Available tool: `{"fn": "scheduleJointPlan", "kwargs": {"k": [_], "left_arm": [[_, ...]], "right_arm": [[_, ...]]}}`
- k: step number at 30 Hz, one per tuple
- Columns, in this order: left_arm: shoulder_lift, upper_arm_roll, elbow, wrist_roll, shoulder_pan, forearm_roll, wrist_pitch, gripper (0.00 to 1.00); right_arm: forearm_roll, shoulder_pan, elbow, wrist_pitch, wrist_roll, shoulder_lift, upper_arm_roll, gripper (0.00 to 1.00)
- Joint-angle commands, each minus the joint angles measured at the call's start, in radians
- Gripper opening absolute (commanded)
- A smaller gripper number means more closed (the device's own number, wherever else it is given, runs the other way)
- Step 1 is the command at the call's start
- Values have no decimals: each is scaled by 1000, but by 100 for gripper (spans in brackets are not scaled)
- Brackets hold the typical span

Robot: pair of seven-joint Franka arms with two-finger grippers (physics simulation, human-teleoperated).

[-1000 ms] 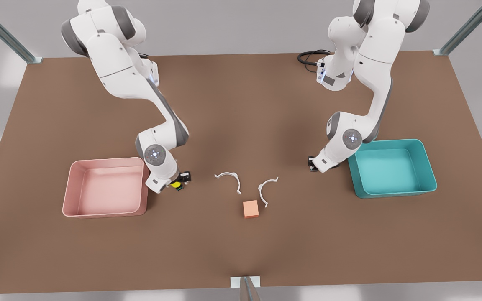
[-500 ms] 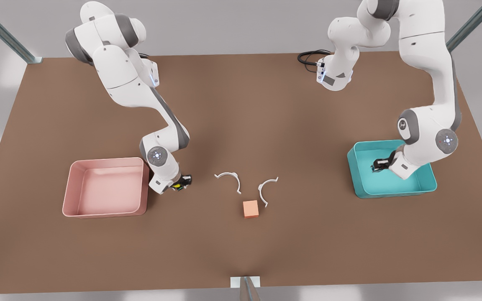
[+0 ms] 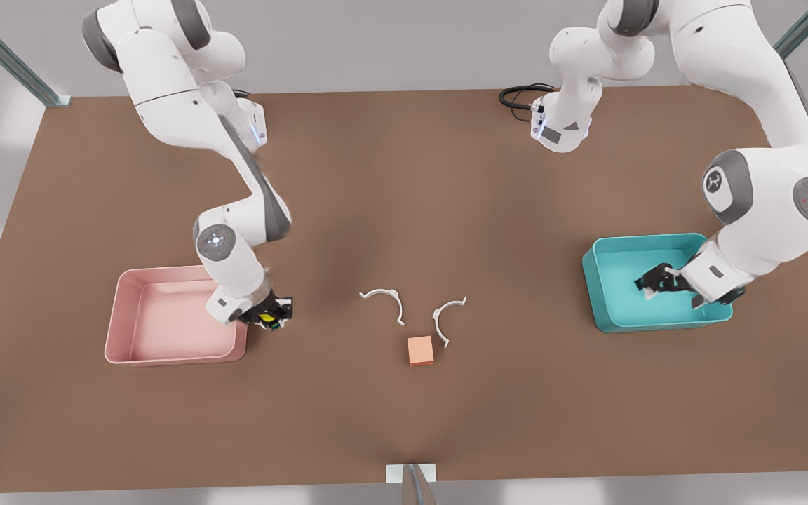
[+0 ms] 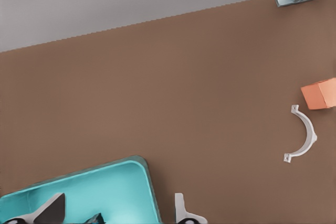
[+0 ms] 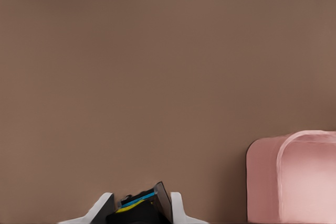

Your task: Place the red button in the blue storage box with the left arm, and place the yellow button in the pink storage box with the right arm

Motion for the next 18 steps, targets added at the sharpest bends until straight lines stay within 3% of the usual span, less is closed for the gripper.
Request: {"fn": "scheduleJointPlan", "kwargs": {"k": [1,3,6,7,11,12,14,16,18], "left_arm": [[-39,-57,30,-240,36,15,-104,100],[-91,-251,22,-290,150,121,-125,100],[-111,-258,30,-294,147,113,-187,100],[-83,-260,101,-294,145,113,-251,100],[-65,-260,113,-292,144,101,-259,100],[-65,-260,113,-294,145,95,-259,100],[-63,-260,113,-294,145,94,-259,100],[-63,-260,113,-294,145,83,-259,100],[-60,-260,114,-294,145,83,-259,100]], "right_arm": [[-4,-44,3,-120,-190,-24,0,47],[-2,-100,-2,-145,-279,-38,0,47],[0,-216,-19,-174,-358,-52,43,48],[0,-274,-23,-174,-409,-51,63,48],[0,-366,-53,-174,-490,-32,66,49],[0,-369,-56,-174,-492,-26,66,53],[0,-389,-63,-174,-492,-6,66,94],[0,-386,-59,-174,-490,-6,66,100],[-2,-380,53,-244,-480,-6,112,100]]}}
